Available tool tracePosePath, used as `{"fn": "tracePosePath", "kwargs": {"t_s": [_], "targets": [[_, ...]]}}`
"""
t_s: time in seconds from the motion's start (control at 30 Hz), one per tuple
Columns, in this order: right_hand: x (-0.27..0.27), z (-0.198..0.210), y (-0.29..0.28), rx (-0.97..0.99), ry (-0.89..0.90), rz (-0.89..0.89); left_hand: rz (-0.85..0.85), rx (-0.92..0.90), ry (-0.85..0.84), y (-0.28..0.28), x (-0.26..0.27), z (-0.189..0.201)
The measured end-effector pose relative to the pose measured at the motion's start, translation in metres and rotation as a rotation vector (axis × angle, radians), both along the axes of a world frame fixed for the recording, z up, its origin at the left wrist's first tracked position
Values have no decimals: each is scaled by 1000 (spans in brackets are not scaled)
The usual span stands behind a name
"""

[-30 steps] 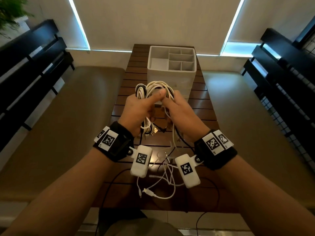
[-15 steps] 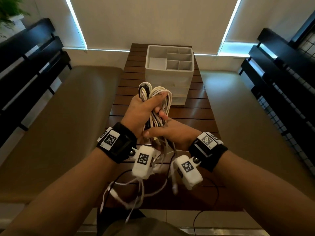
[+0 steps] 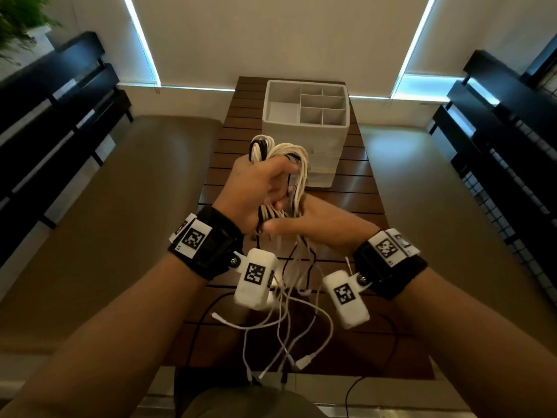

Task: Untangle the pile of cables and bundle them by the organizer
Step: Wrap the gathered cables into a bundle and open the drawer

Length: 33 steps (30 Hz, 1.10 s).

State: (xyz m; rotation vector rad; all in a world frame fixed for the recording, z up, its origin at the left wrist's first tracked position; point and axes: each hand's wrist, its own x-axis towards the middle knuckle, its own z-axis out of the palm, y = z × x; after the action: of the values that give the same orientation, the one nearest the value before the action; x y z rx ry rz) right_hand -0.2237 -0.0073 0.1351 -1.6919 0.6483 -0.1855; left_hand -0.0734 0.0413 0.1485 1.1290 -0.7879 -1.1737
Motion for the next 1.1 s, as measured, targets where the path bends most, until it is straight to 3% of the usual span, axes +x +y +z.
{"fn": "tracePosePath", "kwargs": {"t_s": [0.13,0.27,0.33,0.47,0.6,0.67,0.9,1.1], "targets": [[-21,16,-27,-245,-62,-226,-20,35,-114,3,15,1],[-17,28,-34,-418,-22,-54,-99,42,-107,2,15,-2],[-13,25,-31,-435,16,-64,-134,28,-56,2,15,-2],[-4,30,-23,-309,-105,-231,-178,-35,-40,4,14,-5],[8,44,-8,138,-295,-379,-183,-106,-122,8,8,-6],[15,48,0,240,-328,-417,-192,-109,-161,9,5,-8],[24,45,6,247,-244,-450,-90,-21,-404,9,5,-10],[19,51,3,52,-54,-272,4,-41,-387,9,6,-8]]}}
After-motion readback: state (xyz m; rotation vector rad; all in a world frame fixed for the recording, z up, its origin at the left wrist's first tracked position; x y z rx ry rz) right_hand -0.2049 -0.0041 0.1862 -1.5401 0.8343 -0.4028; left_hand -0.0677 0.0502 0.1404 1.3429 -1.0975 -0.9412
